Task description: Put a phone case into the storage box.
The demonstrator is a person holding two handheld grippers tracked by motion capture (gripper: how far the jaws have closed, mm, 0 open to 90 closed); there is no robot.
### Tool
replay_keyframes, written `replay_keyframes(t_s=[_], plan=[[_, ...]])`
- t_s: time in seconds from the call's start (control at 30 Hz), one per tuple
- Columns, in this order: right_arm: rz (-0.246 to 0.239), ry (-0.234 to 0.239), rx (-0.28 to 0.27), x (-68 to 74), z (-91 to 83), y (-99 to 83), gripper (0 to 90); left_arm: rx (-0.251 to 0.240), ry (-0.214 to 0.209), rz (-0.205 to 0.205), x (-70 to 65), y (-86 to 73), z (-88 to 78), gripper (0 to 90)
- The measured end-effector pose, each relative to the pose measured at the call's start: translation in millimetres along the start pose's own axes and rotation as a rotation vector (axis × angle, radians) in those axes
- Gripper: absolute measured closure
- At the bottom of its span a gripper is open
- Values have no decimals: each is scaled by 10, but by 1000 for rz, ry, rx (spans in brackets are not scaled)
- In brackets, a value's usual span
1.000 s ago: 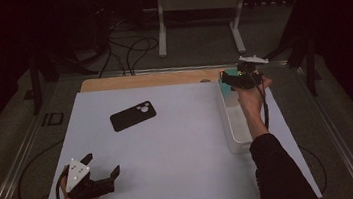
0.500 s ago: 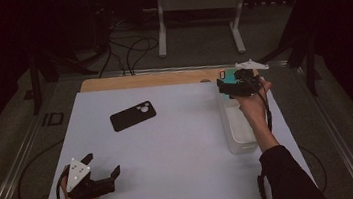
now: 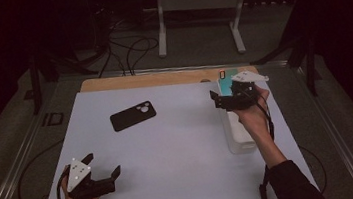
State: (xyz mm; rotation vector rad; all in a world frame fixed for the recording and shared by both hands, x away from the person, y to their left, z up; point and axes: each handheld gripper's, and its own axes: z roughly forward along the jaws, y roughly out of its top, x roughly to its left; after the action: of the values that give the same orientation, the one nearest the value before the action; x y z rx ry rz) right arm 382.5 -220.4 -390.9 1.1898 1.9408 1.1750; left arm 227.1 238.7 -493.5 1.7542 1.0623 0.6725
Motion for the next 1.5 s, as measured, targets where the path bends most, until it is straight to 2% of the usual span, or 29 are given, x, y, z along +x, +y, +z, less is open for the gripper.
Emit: replay_keyframes(t_s=[0.07, 0.17, 0.23, 0.37, 0.43, 0.5, 0.57, 0.67, 0.8, 0.87, 0.97, 1.13, 1.27, 1.5], plan=[[-5, 25, -17, 83, -87, -72, 93, -1, -1, -2, 2, 2, -2, 3], [-13, 33, -19, 131, -123, -122, 92, -3, 2, -2, 9, 4, -7, 3], [-24, 55, -26, 206, -189, -224, 92, -5, 5, -8, 17, 4, -12, 3], [-40, 68, -33, 281, -265, -336, 92, -8, 8, -13, 32, 7, -21, 3], [-30, 87, -38, 312, -321, -413, 93, -11, 8, -13, 34, 15, -29, 3], [1, 106, -49, 335, -380, -501, 93, -19, 10, -12, 34, 26, -44, 2], [6, 119, -53, 352, -423, -597, 93, -23, 10, -15, 41, 37, -54, 3], [-13, 108, -62, 397, -534, -791, 93, -27, 11, -20, 56, 52, -69, 2], [-29, 104, -83, 430, -634, -915, 93, -40, 7, -25, 60, 80, -94, 3], [-11, 114, -106, 434, -704, -987, 93, -38, 4, -18, 54, 91, -102, 2], [-14, 122, -125, 436, -782, -1083, 93, -40, -2, -15, 44, 104, -107, 2], [-17, 122, -150, 434, -851, -1189, 93, -44, -16, -6, 36, 128, -128, 2], [2, 120, -154, 406, -878, -1257, 93, -50, -20, -6, 39, 139, -145, 2], [5, 122, -158, 410, -864, -1286, 93, -49, -30, -7, 38, 169, -150, 3]])
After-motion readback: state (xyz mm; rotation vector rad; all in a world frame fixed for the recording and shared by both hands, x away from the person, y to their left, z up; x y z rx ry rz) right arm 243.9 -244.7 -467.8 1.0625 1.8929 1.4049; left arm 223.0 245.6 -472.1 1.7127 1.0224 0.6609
